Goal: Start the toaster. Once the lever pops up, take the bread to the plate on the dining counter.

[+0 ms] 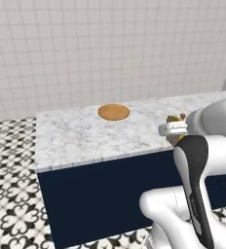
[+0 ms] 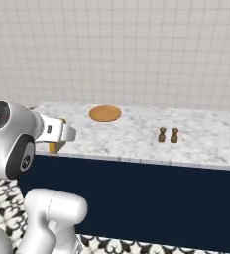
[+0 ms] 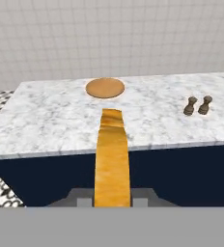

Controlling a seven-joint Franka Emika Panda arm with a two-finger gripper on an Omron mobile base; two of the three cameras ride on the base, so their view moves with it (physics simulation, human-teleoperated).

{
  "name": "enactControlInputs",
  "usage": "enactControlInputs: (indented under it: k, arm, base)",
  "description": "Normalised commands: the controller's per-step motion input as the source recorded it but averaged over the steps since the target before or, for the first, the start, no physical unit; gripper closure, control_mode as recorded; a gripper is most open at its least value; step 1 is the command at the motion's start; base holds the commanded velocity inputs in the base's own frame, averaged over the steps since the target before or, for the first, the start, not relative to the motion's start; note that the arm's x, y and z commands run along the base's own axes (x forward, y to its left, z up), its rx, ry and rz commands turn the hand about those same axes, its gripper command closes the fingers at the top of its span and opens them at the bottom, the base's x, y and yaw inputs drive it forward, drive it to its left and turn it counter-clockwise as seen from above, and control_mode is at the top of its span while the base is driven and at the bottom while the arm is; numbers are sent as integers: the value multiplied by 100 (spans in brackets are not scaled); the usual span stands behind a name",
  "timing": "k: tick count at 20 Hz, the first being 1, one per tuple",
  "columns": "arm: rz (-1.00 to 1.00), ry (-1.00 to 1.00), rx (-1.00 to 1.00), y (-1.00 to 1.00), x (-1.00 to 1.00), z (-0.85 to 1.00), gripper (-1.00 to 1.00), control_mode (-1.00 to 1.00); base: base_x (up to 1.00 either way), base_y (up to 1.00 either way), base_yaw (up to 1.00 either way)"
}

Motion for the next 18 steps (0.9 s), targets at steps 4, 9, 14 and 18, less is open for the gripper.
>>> enactControlInputs:
  k: [4, 9, 14, 18]
  arm:
    - [0, 0, 0, 0, 0, 0, 100, 100]
    - [0, 0, 0, 0, 0, 0, 100, 100]
    - [4, 3, 0, 0, 27, -3, 100, -100]
    - [13, 11, 4, 0, 100, 0, 100, -100]
  base:
    - [97, 12, 5]
    - [50, 3, 5]
    - [16, 0, 5]
    - [0, 0, 0]
